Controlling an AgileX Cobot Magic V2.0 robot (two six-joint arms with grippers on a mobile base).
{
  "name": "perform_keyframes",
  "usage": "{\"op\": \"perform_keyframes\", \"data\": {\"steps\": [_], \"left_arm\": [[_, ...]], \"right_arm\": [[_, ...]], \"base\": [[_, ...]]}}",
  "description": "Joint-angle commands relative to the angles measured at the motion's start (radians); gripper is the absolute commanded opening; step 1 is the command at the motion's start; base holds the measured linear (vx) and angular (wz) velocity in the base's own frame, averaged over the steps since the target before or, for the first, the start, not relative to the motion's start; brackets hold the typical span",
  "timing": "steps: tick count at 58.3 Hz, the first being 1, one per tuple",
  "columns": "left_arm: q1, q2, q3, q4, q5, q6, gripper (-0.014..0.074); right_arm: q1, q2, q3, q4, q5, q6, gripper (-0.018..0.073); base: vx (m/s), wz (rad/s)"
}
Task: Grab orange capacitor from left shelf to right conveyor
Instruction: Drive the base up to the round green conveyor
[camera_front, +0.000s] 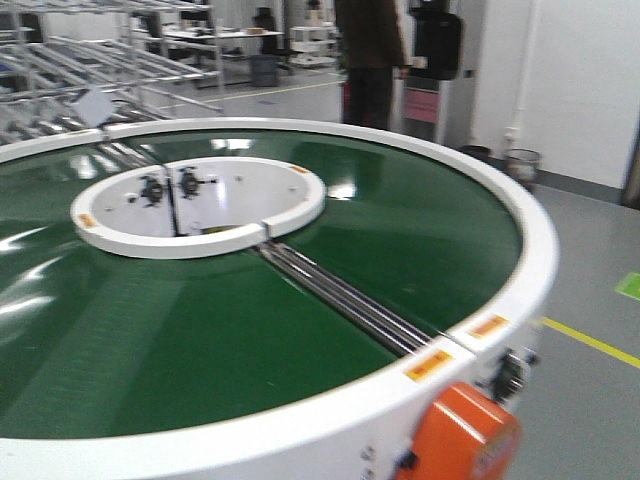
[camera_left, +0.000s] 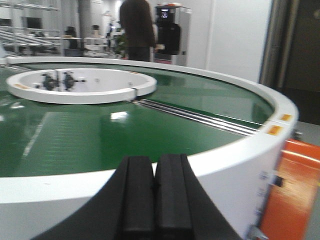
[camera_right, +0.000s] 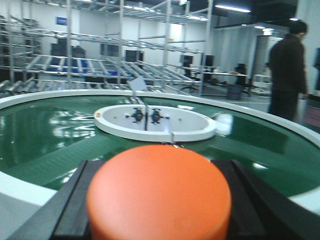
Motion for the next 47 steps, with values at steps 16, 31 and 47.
{"op": "perform_keyframes", "data": {"steps": [16,31,47], "left_arm": [[-0.008,-0.005,-0.03,-0.004,-0.082,-0.006,-0.0006],[-0.008,-0.005,-0.03,-0.004,-0.082,-0.006,-0.0006],[-0.008,-0.005,-0.03,-0.004,-0.082,-0.006,-0.0006]], "right_arm": [[-0.002,0.012,-0.031,-0.009,-0.091,0.001,-0.0008],[-0.002,0.012,-0.031,-0.009,-0.091,0.001,-0.0008],[-0.002,0.012,-0.031,-0.009,-0.091,0.001,-0.0008]], "base": [[0.35,0.52],[0.28,0.3],[0.15,0.08]]}}
